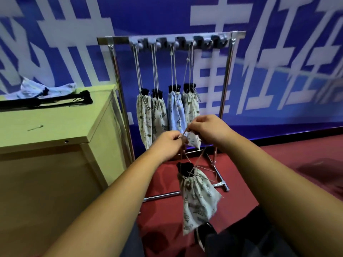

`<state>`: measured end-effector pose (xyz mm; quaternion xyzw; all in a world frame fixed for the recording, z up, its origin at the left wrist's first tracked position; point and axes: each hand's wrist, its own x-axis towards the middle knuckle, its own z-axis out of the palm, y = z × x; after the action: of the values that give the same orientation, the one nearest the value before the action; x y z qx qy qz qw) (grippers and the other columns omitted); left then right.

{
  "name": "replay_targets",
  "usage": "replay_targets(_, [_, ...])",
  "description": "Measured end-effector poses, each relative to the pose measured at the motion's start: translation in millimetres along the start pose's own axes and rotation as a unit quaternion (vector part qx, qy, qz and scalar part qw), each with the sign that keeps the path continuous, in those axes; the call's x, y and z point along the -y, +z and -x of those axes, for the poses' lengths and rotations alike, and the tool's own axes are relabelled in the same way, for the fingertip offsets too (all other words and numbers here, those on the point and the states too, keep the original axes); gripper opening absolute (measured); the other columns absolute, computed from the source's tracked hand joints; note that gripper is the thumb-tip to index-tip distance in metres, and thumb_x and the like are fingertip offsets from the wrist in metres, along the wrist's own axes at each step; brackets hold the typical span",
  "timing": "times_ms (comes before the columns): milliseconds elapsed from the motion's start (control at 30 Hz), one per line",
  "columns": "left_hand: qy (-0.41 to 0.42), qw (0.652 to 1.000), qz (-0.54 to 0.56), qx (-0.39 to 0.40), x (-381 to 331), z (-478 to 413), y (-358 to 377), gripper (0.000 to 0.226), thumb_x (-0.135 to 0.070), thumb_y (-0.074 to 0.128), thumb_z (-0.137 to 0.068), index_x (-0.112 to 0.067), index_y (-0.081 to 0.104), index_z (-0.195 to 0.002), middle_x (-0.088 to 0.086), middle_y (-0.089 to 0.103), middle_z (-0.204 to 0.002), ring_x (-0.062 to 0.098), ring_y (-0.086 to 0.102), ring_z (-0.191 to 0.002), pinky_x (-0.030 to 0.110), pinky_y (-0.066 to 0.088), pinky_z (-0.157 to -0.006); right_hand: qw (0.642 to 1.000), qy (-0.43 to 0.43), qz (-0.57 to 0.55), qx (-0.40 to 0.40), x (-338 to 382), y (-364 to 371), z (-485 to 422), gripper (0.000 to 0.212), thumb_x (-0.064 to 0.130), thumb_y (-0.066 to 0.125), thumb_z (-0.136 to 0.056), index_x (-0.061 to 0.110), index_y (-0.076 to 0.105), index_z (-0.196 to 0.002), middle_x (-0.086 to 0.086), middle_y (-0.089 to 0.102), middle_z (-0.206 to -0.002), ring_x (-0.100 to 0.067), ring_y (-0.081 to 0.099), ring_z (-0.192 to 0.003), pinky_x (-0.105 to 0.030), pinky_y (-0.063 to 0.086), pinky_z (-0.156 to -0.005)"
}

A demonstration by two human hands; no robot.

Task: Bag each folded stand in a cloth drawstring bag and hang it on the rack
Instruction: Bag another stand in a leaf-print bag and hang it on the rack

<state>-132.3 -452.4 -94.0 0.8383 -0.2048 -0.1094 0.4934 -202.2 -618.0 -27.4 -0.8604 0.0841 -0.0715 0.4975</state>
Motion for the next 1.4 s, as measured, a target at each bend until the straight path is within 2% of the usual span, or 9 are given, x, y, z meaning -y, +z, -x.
replay_targets(100, [0.024, 0.999, 0.019, -0.021, -28.5, -3.6, -2.8, 0.02, -0.029, 0.066, -0.102, -0.015, 0.073, -0.091, 0.008, 0.074, -0.075, 0.027, 0.073, -0.072, 0.047, 0.062, -0.081, 0.997, -0.025, 0.055, -0.039, 11.1, -20.6, -5.2, 0.018, 0.029, 0.07, -0.096, 0.015, 0.076, -0.086, -0.004, 0.063, -0.07, -0.021, 0.05, -0.058, -0.038, 0.045, -0.061])
replay_targets(267, [0.072, 0.997, 0.033, -0.02, -89.4, -12.1, -3.7, 0.021, -0.025, 0.064, -0.104, -0.014, 0.072, -0.088, 0.005, 0.07, -0.073, 0.018, 0.07, -0.066, 0.04, 0.06, -0.07, 0.994, -0.055, 0.047, -0.084, 27.0, -56.1, -12.2, 0.018, 0.031, 0.075, -0.094, 0.015, 0.072, -0.087, -0.002, 0.062, -0.067, -0.021, 0.055, -0.06, -0.04, 0.052, -0.063])
replay_targets(433, [0.084, 0.996, 0.011, -0.04, -137.2, -34.6, -10.5, 0.022, -0.02, 0.063, -0.102, -0.015, 0.072, -0.082, 0.008, 0.072, -0.076, 0.02, 0.075, -0.07, 0.046, 0.065, -0.072, 0.99, -0.085, 0.055, -0.101, 42.0, -83.4, -21.1, 0.016, 0.027, 0.076, -0.093, 0.012, 0.072, -0.092, -0.001, 0.064, -0.075, -0.018, 0.053, -0.066, -0.037, 0.048, -0.067])
replay_targets(700, [0.106, 0.993, -0.001, -0.045, -172.0, -79.7, -8.5, 0.016, -0.025, 0.067, -0.099, -0.017, 0.076, -0.089, 0.0, 0.074, -0.079, 0.012, 0.07, -0.067, 0.023, 0.047, -0.056, 0.987, -0.089, 0.037, -0.126, 51.6, -124.8, -53.1, 0.009, 0.025, 0.074, -0.099, 0.016, 0.074, -0.097, 0.002, 0.069, -0.085, -0.016, 0.056, -0.071, -0.034, 0.05, -0.065])
replay_targets(900, [0.097, 0.995, 0.022, -0.028, -187.6, -118.5, 9.4, 0.015, -0.024, 0.066, -0.102, -0.018, 0.074, -0.092, 0.004, 0.075, -0.087, 0.013, 0.067, -0.065, 0.015, 0.041, -0.043, 0.985, -0.049, 0.045, -0.159, 43.8, -148.1, -92.3, 0.009, 0.025, 0.072, -0.101, 0.016, 0.074, -0.1, -0.007, 0.074, -0.1, -0.026, 0.063, -0.083, -0.042, 0.057, -0.076])
replay_targets(1000, [0.087, 0.996, 0.026, -0.022, -194.5, -138.9, 17.9, 0.016, -0.024, 0.062, -0.102, -0.014, 0.075, -0.101, 0.007, 0.078, -0.094, 0.014, 0.07, -0.069, 0.024, 0.048, -0.055, 0.979, -0.042, 0.027, -0.197, 39.5, -152.6, -115.4, 0.008, 0.026, 0.072, -0.101, 0.018, 0.074, -0.098, -0.005, 0.074, -0.097, -0.022, 0.067, -0.087, -0.047, 0.063, -0.084])
replay_targets(1133, [0.074, 0.994, 0.056, -0.052, -205.6, -173.3, 18.4, 0.017, -0.023, 0.061, -0.102, -0.014, 0.075, -0.099, 0.007, 0.076, -0.09, 0.018, 0.074, -0.071, 0.03, 0.053, -0.058, 0.965, -0.078, 0.02, -0.25, 31.5, -157.8, -143.9, 0.009, 0.031, 0.073, -0.1, 0.023, 0.075, -0.098, 0.005, 0.071, -0.089, -0.015, 0.064, -0.08, -0.032, 0.05, -0.066])
replay_targets(1233, [0.076, 0.994, 0.049, -0.061, -214.7, -197.4, 13.1, 0.014, -0.018, 0.061, -0.102, -0.01, 0.072, -0.097, 0.009, 0.073, -0.087, 0.022, 0.078, -0.073, 0.033, 0.058, -0.058, 0.959, -0.098, 0.008, -0.267, 30.0, -161.7, -166.2, 0.009, 0.033, 0.074, -0.099, 0.024, 0.077, -0.097, 0.005, 0.073, -0.09, -0.017, 0.065, -0.073, -0.036, 0.057, -0.061])
replay_targets(1400, [0.094, 0.99, 0.016, -0.103, -219.6, -237.0, -2.5, 0.022, -0.016, 0.063, -0.103, -0.008, 0.074, -0.086, 0.014, 0.074, -0.083, 0.024, 0.08, -0.072, 0.045, 0.068, -0.067, 0.954, -0.121, -0.005, -0.274, 33.9, -164.8, -208.9, 0.011, 0.035, 0.076, -0.098, 0.024, 0.077, -0.096, 0.008, 0.073, -0.092, -0.009, 0.065, -0.079, -0.028, 0.049, -0.064])
